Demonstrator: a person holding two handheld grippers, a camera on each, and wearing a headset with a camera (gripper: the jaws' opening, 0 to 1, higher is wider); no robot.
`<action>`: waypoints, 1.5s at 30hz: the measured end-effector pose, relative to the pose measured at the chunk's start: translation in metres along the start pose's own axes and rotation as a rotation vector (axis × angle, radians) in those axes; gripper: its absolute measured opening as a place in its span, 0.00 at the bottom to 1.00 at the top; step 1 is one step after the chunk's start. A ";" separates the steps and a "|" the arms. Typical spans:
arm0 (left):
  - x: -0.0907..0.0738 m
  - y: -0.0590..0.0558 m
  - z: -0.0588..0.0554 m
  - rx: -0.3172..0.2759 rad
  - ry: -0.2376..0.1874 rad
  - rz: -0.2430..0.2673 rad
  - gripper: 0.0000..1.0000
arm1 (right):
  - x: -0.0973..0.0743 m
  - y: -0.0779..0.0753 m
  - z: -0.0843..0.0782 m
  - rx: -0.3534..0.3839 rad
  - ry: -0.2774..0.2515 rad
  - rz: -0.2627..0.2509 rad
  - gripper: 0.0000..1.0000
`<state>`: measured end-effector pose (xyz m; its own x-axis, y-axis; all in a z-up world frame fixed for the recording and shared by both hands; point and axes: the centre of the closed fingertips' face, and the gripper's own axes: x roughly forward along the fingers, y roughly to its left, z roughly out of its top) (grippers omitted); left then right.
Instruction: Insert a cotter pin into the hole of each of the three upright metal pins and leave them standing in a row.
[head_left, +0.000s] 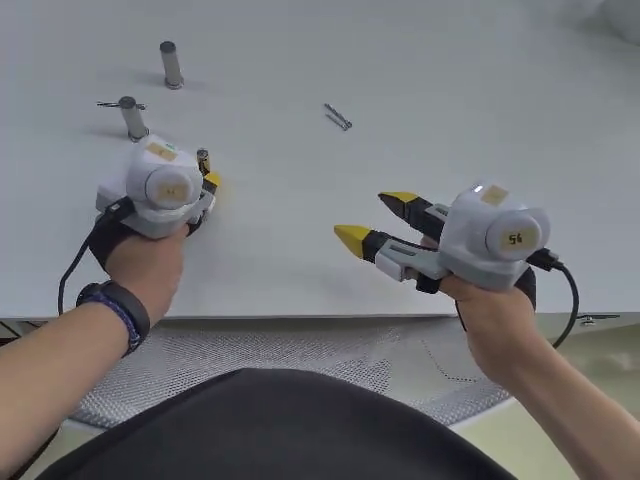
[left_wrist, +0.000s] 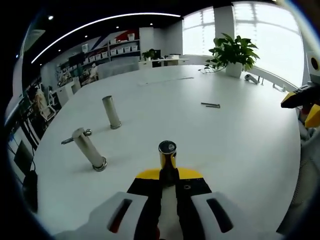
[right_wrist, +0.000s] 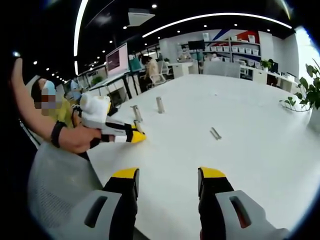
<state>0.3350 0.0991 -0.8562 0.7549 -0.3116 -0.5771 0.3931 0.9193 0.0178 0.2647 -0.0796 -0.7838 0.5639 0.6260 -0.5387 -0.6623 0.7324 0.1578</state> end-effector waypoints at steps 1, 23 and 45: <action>0.000 0.000 0.000 -0.004 0.000 0.003 0.08 | -0.001 0.000 0.000 0.001 -0.001 -0.001 0.50; -0.007 -0.002 -0.002 0.085 -0.014 -0.241 0.17 | -0.001 -0.002 0.001 0.007 -0.006 0.000 0.50; -0.007 -0.012 0.004 0.190 -0.007 -0.425 0.12 | -0.005 0.002 -0.002 0.004 0.001 0.006 0.50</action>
<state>0.3273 0.0896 -0.8496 0.5096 -0.6533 -0.5599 0.7570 0.6497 -0.0691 0.2599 -0.0816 -0.7822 0.5597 0.6300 -0.5384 -0.6637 0.7298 0.1640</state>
